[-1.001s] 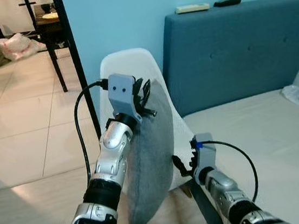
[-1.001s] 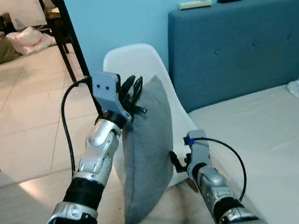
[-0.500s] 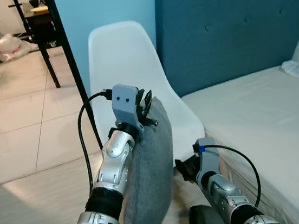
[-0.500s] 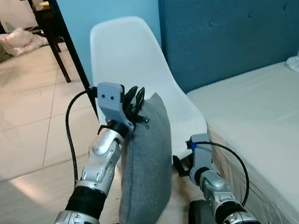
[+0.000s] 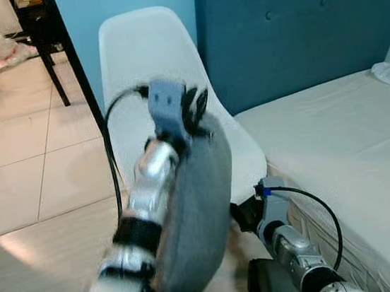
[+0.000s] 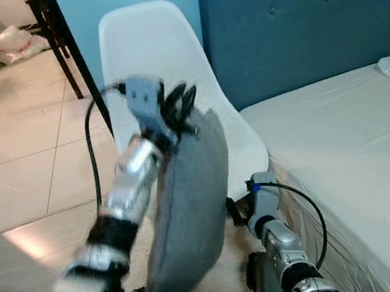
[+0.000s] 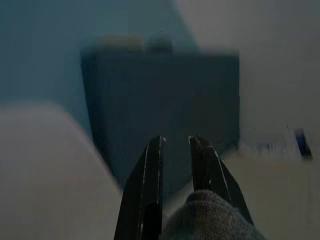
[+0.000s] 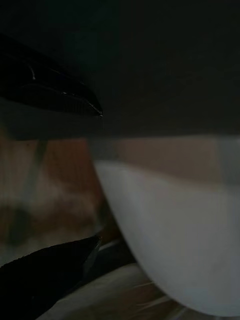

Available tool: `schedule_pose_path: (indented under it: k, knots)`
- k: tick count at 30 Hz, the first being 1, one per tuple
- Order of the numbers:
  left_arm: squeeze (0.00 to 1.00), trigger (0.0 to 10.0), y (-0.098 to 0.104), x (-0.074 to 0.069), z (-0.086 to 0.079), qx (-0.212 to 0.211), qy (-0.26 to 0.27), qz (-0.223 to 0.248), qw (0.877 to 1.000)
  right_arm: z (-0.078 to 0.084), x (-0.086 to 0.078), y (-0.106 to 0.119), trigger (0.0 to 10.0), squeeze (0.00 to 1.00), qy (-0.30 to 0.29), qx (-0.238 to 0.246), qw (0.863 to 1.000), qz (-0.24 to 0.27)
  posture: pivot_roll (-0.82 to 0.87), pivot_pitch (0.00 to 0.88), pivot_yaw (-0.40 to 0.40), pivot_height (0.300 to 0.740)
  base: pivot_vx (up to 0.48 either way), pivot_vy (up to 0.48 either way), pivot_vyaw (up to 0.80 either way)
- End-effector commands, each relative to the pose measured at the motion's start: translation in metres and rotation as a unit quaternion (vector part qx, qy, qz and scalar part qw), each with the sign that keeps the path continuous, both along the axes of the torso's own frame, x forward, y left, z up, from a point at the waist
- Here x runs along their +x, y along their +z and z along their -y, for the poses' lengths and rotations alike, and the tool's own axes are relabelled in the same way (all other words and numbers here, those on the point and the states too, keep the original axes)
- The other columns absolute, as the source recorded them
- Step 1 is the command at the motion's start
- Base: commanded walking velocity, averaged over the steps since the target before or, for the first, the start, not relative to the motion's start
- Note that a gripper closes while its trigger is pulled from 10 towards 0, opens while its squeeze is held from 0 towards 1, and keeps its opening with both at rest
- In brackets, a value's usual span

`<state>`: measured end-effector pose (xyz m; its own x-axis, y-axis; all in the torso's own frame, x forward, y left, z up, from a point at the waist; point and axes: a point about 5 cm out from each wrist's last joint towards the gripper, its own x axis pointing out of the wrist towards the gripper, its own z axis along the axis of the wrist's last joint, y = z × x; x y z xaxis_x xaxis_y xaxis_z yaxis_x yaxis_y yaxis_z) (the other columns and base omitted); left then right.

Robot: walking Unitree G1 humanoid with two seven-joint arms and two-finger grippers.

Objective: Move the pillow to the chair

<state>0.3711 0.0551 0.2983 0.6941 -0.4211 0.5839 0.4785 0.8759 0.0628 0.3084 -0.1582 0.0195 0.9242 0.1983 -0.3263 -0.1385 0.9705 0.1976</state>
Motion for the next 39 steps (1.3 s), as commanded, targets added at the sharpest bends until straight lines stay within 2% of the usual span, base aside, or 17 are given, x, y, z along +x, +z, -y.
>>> schedule_pose_path:
  k: [1,3,4,5,7,10,11,12,13,17,19,20,22,24,25,31,39]
  knots:
    - [0.00,10.0,0.032,-0.006,-0.003,-0.027,-0.011,0.055,0.998,-0.001,-0.001,0.000,10.0,0.00,-0.004,0.010,1.000,0.006,-0.07,0.038,0.038,0.533,0.000,0.000,0.00]
    - [0.00,10.0,0.037,-0.007,-0.003,-0.028,-0.013,0.062,0.998,-0.001,-0.002,0.000,10.0,0.00,-0.006,0.010,1.000,0.006,-0.08,0.038,0.040,0.533,0.000,0.000,0.00]
    - [0.00,10.0,0.060,-0.010,-0.002,-0.033,-0.020,0.094,0.995,0.000,-0.004,-0.002,10.0,0.00,-0.011,0.012,1.000,0.007,-0.08,0.043,0.052,0.533,0.000,0.000,0.00]
    - [0.00,10.0,0.060,-0.010,-0.002,-0.033,-0.020,0.094,0.995,0.000,-0.004,-0.002,10.0,0.00,-0.011,0.012,1.000,0.007,-0.08,0.043,0.052,0.533,0.000,0.000,0.00]
    - [0.00,10.0,0.077,-0.010,-0.002,-0.034,-0.016,0.117,0.992,0.002,-0.006,-0.003,10.0,0.00,-0.017,0.014,1.000,0.008,-0.09,0.053,0.061,0.533,0.000,0.000,0.00]
    - [0.00,10.0,0.083,-0.007,-0.003,-0.031,0.000,0.122,0.992,0.002,-0.007,-0.003,10.0,0.00,-0.019,0.014,1.000,0.008,-0.09,0.056,0.063,0.533,0.000,0.000,0.00]
    - [0.00,10.0,0.086,-0.002,-0.005,-0.023,0.030,0.123,0.992,0.003,-0.008,-0.004,10.0,0.00,-0.020,0.015,1.000,0.008,-0.10,0.066,0.069,0.533,0.000,0.000,0.00]
    - [0.00,10.0,0.075,0.015,-0.013,0.008,0.132,0.095,0.987,0.003,-0.012,-0.007,10.0,0.00,-0.025,0.018,1.000,0.008,-0.11,0.081,0.077,0.533,0.000,0.000,0.00]
    - [0.00,10.0,0.064,0.022,-0.018,0.024,0.175,0.076,0.981,0.003,-0.014,-0.009,10.0,0.00,-0.026,0.018,0.999,0.007,-0.12,0.091,0.083,0.533,0.000,0.000,0.00]
    - [0.00,10.0,0.043,0.032,-0.026,0.045,0.219,0.035,0.974,0.002,-0.019,-0.011,10.0,0.00,-0.028,0.020,0.999,0.007,-0.14,0.111,0.094,0.533,0.000,0.000,0.00]
    - [0.00,10.0,0.010,0.041,-0.038,0.082,0.263,-0.024,0.961,0.003,-0.027,-0.015,10.0,0.00,-0.033,0.023,0.999,0.006,-0.15,0.130,0.102,0.533,0.000,0.000,0.00]
    - [0.00,10.0,0.010,0.041,-0.038,0.082,0.263,-0.024,0.961,0.003,-0.027,-0.015,10.0,0.00,-0.033,0.023,0.999,0.006,-0.15,0.130,0.102,0.533,0.000,0.000,0.00]
    - [0.00,10.0,-0.030,0.046,-0.060,0.113,0.303,-0.098,0.941,0.005,-0.038,-0.020,10.0,0.00,-0.040,0.025,0.999,0.004,-0.17,0.153,0.107,0.533,0.000,0.000,0.00]
    - [0.00,10.0,-0.038,0.046,-0.066,0.120,0.313,-0.111,0.936,0.005,-0.040,-0.021,10.0,0.00,-0.041,0.025,0.999,0.004,-0.18,0.159,0.107,0.533,0.000,0.000,0.00]
    - [1.00,10.0,-0.047,0.047,-0.073,0.118,0.319,-0.133,0.931,0.005,-0.043,-0.022,10.0,0.00,-0.041,0.026,0.999,0.004,-0.18,0.165,0.106,0.533,0.000,0.000,0.00]
    - [1.00,10.0,-0.045,0.048,-0.083,0.110,0.352,-0.131,0.920,0.002,-0.045,-0.019,10.0,0.00,-0.036,0.030,0.999,0.008,-0.19,0.167,0.099,0.533,0.000,0.000,0.00]
    - [1.00,10.0,-0.033,0.048,-0.083,0.102,0.362,-0.113,0.919,-0.010,-0.046,-0.020,10.0,0.00,-0.006,0.040,0.999,-0.006,-0.19,0.164,0.099,0.533,0.000,0.000,0.00]
